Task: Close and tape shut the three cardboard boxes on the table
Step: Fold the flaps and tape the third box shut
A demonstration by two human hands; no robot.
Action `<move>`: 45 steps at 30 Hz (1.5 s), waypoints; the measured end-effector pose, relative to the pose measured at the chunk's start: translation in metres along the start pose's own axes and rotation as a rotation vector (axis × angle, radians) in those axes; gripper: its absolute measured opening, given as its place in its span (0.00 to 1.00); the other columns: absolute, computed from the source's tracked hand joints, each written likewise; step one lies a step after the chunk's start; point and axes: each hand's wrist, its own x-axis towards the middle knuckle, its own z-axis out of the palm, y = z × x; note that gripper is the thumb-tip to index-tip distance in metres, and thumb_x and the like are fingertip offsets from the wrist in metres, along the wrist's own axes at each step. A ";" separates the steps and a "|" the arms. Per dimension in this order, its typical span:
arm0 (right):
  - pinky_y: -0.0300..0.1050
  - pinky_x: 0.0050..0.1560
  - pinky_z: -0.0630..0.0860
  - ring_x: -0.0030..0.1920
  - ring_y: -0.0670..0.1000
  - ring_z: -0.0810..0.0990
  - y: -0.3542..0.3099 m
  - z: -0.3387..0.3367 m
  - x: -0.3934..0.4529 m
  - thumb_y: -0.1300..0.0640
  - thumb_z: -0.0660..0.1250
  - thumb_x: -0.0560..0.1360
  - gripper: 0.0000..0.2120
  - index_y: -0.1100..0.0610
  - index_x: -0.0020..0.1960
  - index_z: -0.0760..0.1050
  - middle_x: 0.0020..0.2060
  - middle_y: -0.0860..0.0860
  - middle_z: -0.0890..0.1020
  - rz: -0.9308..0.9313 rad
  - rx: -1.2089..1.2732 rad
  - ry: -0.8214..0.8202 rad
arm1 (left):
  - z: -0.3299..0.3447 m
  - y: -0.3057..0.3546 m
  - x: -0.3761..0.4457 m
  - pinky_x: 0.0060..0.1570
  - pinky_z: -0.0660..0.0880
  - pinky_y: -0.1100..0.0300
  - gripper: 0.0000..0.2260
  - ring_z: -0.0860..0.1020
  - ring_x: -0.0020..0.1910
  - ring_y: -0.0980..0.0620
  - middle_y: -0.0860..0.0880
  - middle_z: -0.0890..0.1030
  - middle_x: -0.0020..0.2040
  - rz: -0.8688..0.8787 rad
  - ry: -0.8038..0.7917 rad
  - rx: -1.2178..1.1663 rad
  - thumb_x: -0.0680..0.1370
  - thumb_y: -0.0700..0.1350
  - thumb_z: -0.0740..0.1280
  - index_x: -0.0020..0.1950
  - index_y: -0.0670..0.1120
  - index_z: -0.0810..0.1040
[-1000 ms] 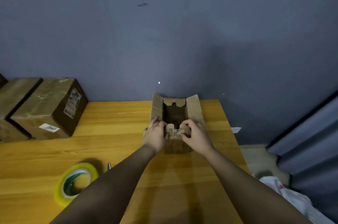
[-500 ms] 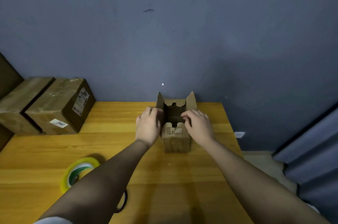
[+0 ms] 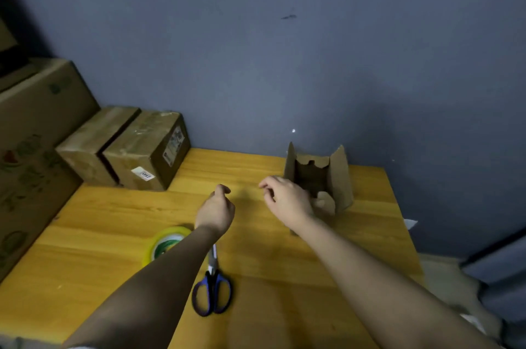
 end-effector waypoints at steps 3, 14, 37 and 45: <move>0.44 0.51 0.73 0.58 0.49 0.77 -0.027 0.026 0.006 0.56 0.58 0.80 0.12 0.51 0.61 0.74 0.59 0.46 0.79 -0.018 0.002 -0.107 | -0.013 -0.031 -0.006 0.50 0.72 0.52 0.12 0.76 0.54 0.40 0.41 0.76 0.60 0.023 -0.032 0.044 0.79 0.41 0.59 0.62 0.43 0.68; 0.51 0.64 0.71 0.67 0.54 0.69 -0.086 0.118 0.011 0.54 0.58 0.81 0.17 0.51 0.70 0.66 0.67 0.50 0.70 0.065 -0.028 -0.567 | -0.049 -0.116 -0.032 0.67 0.59 0.52 0.18 0.69 0.66 0.47 0.47 0.71 0.67 0.109 -0.312 0.501 0.80 0.52 0.55 0.68 0.48 0.67; 0.50 0.63 0.72 0.64 0.52 0.72 -0.078 0.131 -0.016 0.54 0.60 0.79 0.17 0.52 0.67 0.70 0.64 0.50 0.74 0.271 0.085 -0.543 | -0.023 -0.126 -0.043 0.65 0.62 0.54 0.22 0.76 0.60 0.49 0.50 0.78 0.60 0.171 -0.397 0.841 0.79 0.56 0.60 0.69 0.46 0.65; 0.46 0.56 0.75 0.57 0.50 0.77 -0.064 0.101 -0.004 0.52 0.59 0.81 0.12 0.52 0.62 0.74 0.59 0.48 0.78 0.358 0.234 -0.329 | -0.052 -0.085 0.004 0.45 0.70 0.53 0.17 0.75 0.48 0.43 0.42 0.76 0.43 -0.343 -0.303 -0.431 0.75 0.48 0.69 0.56 0.37 0.75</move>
